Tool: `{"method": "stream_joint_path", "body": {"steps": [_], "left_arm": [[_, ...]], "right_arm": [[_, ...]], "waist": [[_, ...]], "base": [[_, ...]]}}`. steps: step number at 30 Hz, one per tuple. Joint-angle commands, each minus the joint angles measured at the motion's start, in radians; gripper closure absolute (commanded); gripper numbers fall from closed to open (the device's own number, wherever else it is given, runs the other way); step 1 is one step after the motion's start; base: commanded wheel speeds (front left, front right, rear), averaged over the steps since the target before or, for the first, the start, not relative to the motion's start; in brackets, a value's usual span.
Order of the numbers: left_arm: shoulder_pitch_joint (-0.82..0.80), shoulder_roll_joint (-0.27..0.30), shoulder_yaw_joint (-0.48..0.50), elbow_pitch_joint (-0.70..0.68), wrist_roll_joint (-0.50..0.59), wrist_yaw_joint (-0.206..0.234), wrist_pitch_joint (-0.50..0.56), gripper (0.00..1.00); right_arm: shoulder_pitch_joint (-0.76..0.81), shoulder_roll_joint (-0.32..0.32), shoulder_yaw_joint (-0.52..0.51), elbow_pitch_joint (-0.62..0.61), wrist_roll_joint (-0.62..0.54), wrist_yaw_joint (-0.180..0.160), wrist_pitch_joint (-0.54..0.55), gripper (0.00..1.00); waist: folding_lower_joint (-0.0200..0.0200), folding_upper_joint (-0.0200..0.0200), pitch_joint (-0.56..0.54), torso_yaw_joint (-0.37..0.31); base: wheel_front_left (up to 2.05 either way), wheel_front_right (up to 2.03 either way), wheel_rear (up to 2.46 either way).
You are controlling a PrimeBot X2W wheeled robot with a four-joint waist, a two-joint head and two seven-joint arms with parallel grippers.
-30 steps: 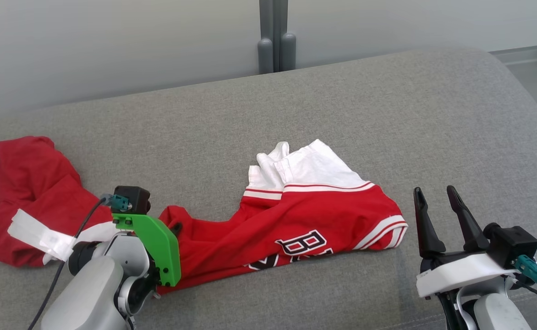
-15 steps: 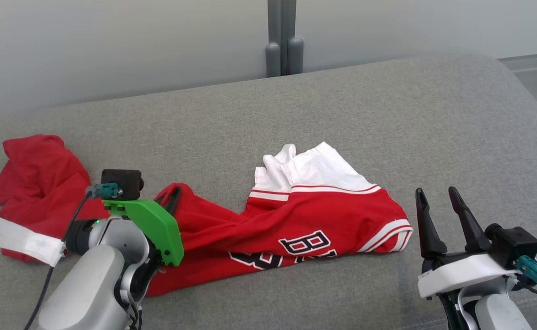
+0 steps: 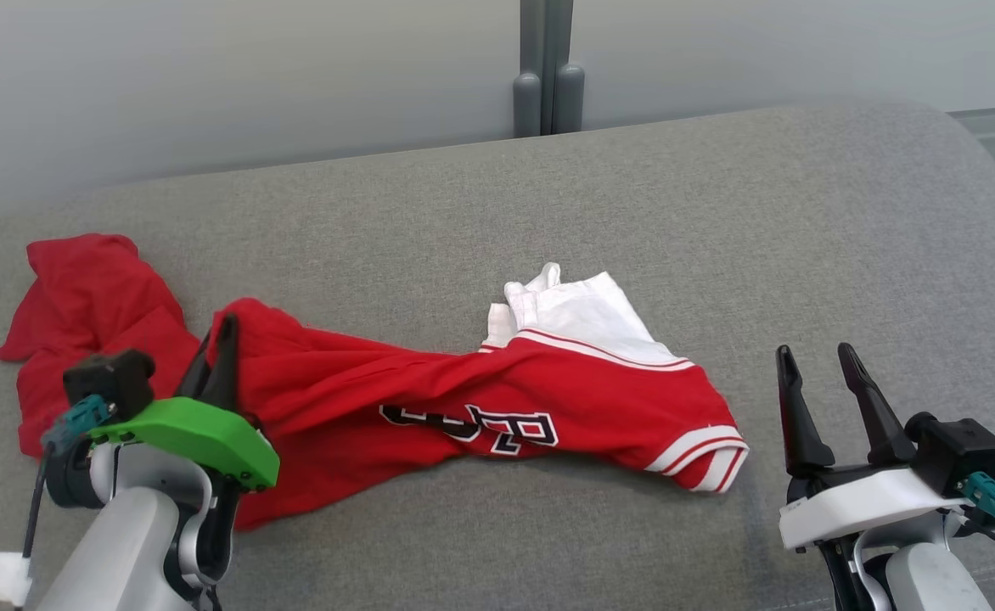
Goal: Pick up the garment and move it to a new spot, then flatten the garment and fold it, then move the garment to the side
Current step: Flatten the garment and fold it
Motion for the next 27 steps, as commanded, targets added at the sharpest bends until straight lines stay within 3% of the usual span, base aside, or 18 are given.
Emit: {"method": "stream_joint_path", "body": {"steps": [1,14,15,17,18,19,27], "left_arm": [[0.013,0.007,0.011,0.009,-0.002,-0.004,-0.022,1.0],[0.146,-0.016,0.021,0.124,-0.041,-0.032,-0.094,1.0],[0.155,-0.019,0.018,0.131,-0.044,-0.03,-0.093,0.94],[0.164,-0.024,0.016,0.15,-0.048,-0.028,-0.088,0.63],[0.165,-0.026,0.016,0.159,-0.05,-0.024,-0.088,0.22],[0.168,-0.028,0.016,0.168,-0.051,-0.02,-0.085,0.0],[0.168,-0.019,0.047,0.175,-0.049,-0.006,-0.116,0.0]], "right_arm": [[0.004,-0.002,0.0,-0.006,-0.002,-0.001,-0.004,0.0],[0.008,-0.012,0.004,-0.003,-0.002,-0.001,-0.004,0.0],[0.009,-0.012,0.004,-0.002,-0.002,-0.001,-0.004,0.0],[0.011,-0.012,0.004,-0.002,-0.002,-0.001,-0.004,0.0],[0.011,-0.012,0.004,-0.001,-0.002,-0.001,-0.004,0.0],[0.012,-0.012,0.003,-0.001,-0.002,-0.001,-0.004,0.0],[0.014,-0.01,-0.001,-0.002,-0.002,-0.001,-0.004,0.0]], "waist": [[0.0,0.0,0.002,0.003],[0.0,0.0,0.002,0.008],[0.0,0.0,0.001,0.009],[0.0,0.0,-0.001,0.011],[0.0,0.0,-0.001,0.012],[0.0,0.0,-0.002,0.014],[0.0,0.0,-0.003,0.022]], "base": [[0.0,0.0,0.0],[0.0,0.0,0.0],[0.0,0.0,0.0],[0.0,0.0,0.0],[0.0,0.0,0.0],[0.0,0.0,0.0],[0.0,0.0,0.0]]}}
